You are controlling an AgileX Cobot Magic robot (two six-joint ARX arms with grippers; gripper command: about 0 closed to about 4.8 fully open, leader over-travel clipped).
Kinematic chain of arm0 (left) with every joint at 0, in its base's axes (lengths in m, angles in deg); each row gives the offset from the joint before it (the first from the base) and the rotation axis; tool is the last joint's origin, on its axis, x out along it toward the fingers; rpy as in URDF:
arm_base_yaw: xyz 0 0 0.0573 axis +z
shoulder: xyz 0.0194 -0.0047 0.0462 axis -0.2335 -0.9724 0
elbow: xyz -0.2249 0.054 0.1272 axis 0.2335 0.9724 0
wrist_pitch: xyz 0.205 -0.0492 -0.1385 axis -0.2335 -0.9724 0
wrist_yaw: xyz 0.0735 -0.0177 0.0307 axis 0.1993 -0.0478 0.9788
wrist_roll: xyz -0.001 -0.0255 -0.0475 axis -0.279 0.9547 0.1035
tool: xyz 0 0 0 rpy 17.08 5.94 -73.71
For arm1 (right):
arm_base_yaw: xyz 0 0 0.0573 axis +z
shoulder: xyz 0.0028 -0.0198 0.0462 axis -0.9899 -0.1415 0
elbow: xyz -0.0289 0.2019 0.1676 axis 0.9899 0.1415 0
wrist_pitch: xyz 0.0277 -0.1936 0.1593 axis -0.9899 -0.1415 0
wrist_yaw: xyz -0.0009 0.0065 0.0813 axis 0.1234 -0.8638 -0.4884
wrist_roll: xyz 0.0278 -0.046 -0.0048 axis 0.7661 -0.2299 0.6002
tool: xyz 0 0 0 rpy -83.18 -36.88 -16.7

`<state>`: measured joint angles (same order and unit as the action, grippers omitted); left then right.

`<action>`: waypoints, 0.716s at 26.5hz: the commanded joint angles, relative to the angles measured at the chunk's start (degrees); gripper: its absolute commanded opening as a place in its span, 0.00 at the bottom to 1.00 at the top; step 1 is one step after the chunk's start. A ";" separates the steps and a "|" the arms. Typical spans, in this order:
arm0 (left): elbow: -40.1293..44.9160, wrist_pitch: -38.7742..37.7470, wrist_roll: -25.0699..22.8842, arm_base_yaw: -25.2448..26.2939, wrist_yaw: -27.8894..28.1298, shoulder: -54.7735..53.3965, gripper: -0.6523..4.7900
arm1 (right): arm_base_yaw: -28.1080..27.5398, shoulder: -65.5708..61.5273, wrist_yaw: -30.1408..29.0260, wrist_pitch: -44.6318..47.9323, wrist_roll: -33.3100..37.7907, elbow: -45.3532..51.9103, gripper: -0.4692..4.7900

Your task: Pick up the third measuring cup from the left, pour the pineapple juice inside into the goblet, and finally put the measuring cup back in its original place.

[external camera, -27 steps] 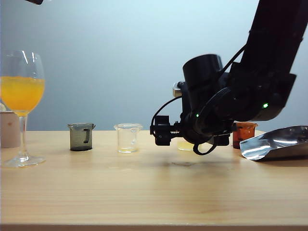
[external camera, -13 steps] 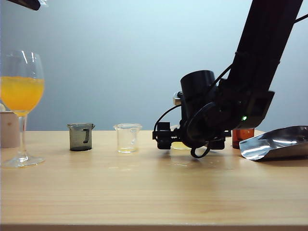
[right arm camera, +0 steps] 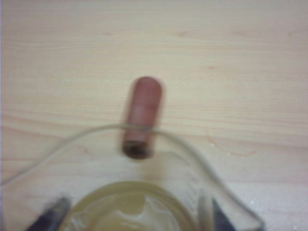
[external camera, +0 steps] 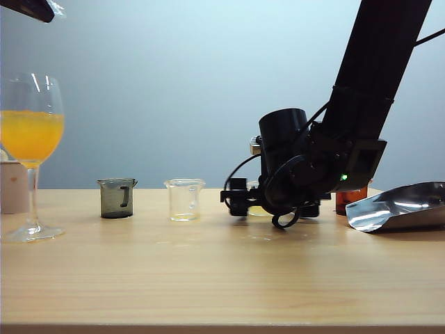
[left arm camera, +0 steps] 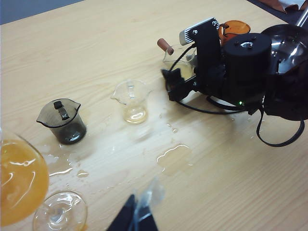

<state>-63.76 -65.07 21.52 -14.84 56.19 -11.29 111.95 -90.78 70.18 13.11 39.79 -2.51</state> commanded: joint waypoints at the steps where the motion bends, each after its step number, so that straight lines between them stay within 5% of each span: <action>1: -0.13 0.26 -0.22 -0.04 -0.13 0.11 0.11 | -0.02 0.00 -1.53 -0.24 -0.20 -0.11 0.48; 10: -1.42 -0.09 -0.22 -0.04 9.25 3.50 0.11 | 0.07 4.74 -3.45 -0.59 -2.21 -0.09 0.47; 15: -6.80 -2.71 -3.78 0.00 15.34 5.99 0.11 | 0.07 16.79 -11.52 -10.40 -3.48 -0.09 0.47; 19: -8.79 -6.21 0.24 0.28 18.32 7.82 0.11 | 0.44 25.92 -24.02 -19.28 -8.17 -0.11 0.47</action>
<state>-72.33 -70.38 21.00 -14.68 73.83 -4.20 111.95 -67.17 49.68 -5.12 34.83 -2.36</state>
